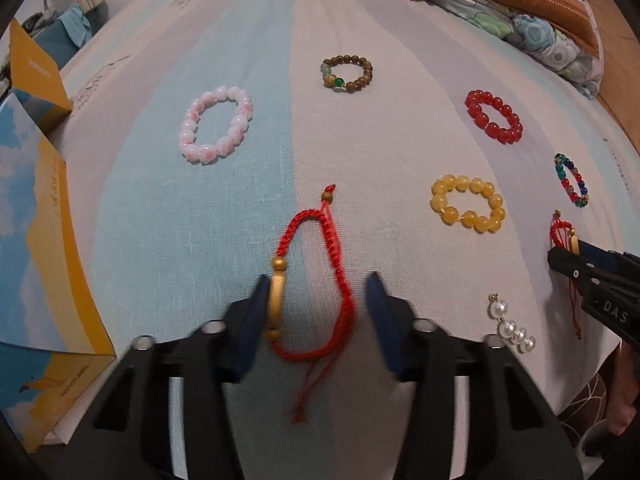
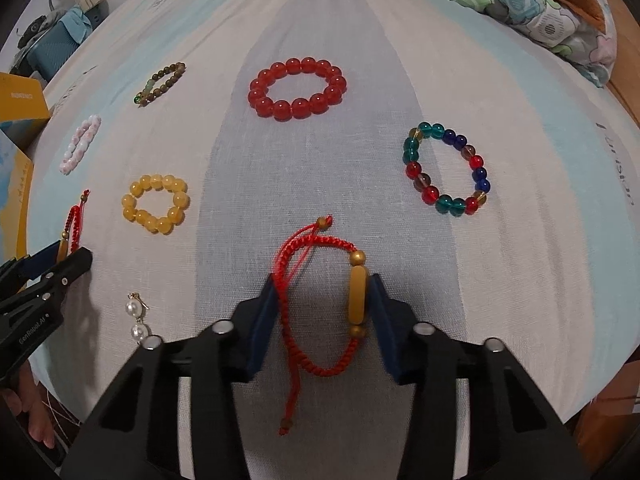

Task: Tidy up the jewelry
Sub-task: 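Grasp the red cord bracelet with the left tool while the right tool grasps another red cord bracelet, then carry both red cord bracelets over the white cardboard box, then open both tools to drop the red cord bracelets into the box, then move both tools back over the remaining bracelets on the bed, then grasp the pearl string with the left tool while the right tool grasps the multicolour beaded bracelet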

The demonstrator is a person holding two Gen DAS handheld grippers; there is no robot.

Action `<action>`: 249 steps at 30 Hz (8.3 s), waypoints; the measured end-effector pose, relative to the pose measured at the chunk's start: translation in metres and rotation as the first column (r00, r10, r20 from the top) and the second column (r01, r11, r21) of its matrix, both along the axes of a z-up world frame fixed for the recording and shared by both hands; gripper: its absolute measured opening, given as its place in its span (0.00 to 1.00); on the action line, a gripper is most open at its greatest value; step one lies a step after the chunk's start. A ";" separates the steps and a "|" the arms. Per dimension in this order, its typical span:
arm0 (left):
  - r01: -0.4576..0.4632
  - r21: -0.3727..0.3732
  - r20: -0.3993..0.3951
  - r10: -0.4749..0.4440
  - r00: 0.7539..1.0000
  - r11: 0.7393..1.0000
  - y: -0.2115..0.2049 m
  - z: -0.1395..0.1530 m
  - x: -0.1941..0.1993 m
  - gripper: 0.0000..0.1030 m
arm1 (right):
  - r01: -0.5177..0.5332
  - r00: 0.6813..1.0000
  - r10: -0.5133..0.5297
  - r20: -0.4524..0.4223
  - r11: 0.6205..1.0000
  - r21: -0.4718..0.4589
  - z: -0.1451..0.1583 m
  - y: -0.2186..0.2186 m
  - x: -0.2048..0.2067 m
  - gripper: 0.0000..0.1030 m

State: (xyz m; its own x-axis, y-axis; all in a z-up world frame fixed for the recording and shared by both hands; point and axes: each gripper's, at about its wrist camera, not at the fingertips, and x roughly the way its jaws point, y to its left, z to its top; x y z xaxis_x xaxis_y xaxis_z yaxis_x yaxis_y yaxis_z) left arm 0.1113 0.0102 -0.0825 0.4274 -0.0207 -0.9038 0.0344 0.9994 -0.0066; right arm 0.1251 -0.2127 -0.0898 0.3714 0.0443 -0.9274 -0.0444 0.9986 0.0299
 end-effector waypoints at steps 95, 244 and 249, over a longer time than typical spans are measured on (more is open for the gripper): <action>-0.484 -0.001 0.260 0.468 0.845 0.875 0.290 0.154 -0.144 0.09 | -0.498 0.807 0.478 0.346 0.866 -0.035 0.167 0.360 -0.056 0.08; 0.082 0.071 0.073 -0.087 0.994 0.994 -0.091 -0.005 -0.019 0.47 | 0.085 0.996 -0.086 0.009 0.995 0.042 0.004 -0.080 0.068 0.53; 0.076 0.090 0.082 -0.083 0.993 0.993 -0.087 -0.002 -0.020 0.15 | 0.096 0.995 -0.097 0.005 0.995 0.034 0.005 -0.082 0.067 0.33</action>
State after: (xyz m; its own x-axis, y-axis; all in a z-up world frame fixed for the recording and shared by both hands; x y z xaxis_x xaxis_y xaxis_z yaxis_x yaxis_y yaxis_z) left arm 0.0908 -0.0769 -0.0848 0.5032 0.0194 -0.8640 0.1103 0.9901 0.0865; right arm 0.1922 -0.2946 -0.0850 0.3814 0.0394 -0.9236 0.0519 0.9966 0.0639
